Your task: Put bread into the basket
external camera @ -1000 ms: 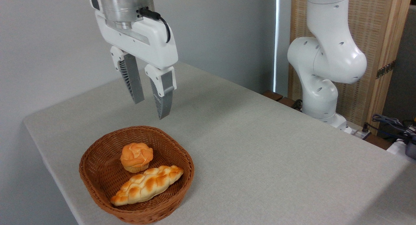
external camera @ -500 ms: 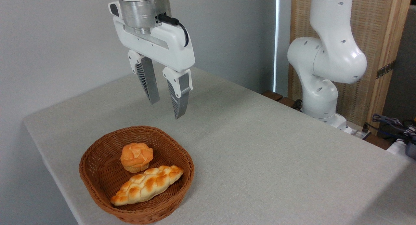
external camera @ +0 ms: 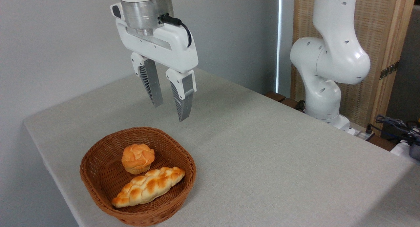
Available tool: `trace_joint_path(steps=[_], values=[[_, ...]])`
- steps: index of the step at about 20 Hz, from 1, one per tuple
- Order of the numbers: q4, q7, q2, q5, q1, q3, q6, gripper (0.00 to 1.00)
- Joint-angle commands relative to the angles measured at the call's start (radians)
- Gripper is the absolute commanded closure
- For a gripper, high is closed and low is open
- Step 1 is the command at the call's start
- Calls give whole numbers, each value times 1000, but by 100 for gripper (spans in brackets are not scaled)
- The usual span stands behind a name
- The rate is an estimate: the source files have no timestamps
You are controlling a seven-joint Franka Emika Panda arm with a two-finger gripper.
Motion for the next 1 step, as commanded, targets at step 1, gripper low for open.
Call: trace_joint_path(steps=[1], values=[[-24,-6,-22,12,-7,8,18,0]])
